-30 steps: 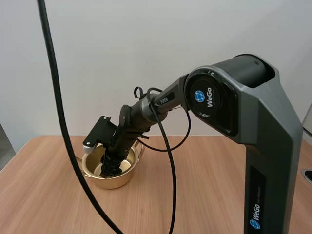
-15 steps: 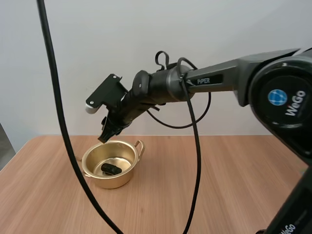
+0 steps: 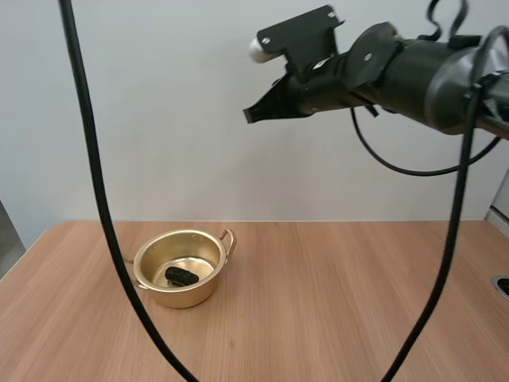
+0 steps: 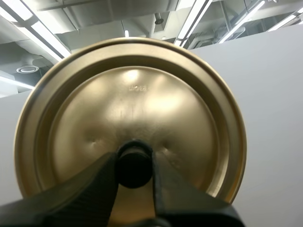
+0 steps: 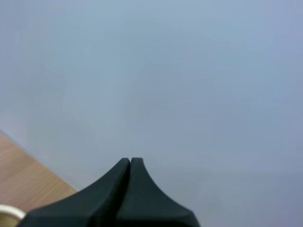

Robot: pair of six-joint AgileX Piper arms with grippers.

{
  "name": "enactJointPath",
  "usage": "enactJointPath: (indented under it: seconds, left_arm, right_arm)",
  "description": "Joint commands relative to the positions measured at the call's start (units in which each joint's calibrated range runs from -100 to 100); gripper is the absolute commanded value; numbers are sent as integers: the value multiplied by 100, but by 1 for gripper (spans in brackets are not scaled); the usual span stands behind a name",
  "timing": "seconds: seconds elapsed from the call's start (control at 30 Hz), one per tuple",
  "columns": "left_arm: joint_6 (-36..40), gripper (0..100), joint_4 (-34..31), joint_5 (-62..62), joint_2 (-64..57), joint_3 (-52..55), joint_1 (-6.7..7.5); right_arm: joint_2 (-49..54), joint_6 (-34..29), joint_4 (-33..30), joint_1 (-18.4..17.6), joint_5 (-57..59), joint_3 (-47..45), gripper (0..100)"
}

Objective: Open the pot, put the car inside, and close it

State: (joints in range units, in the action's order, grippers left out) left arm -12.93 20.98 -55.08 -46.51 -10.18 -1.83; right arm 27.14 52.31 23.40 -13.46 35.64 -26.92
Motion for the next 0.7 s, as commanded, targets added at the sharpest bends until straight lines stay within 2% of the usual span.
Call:
enactJointPath:
  seconds: [0.0,0.13,0.3,0.37,0.67]
  left_arm:
    - [-69,0,-2,-284,-73,66,1]
    - [55,0,-2,-252,-242,491,1]
    - [55,0,-14,202,-691,1509,1]
    - [46,0,-14,780,-1068,2354,1]
    - [-138,0,-14,1854,-2014,4886,1]
  right_arm:
    - [1232,-199,790,1562,-56,-117,0]
    - [1799,-199,1038,1753,-242,-334,0]
    - [2474,-199,1238,1752,-911,-696,0]
    - [2847,-199,1308,1752,-1183,-940,0]
    - [3177,-199,1308,1752,-1163,-1298,0]
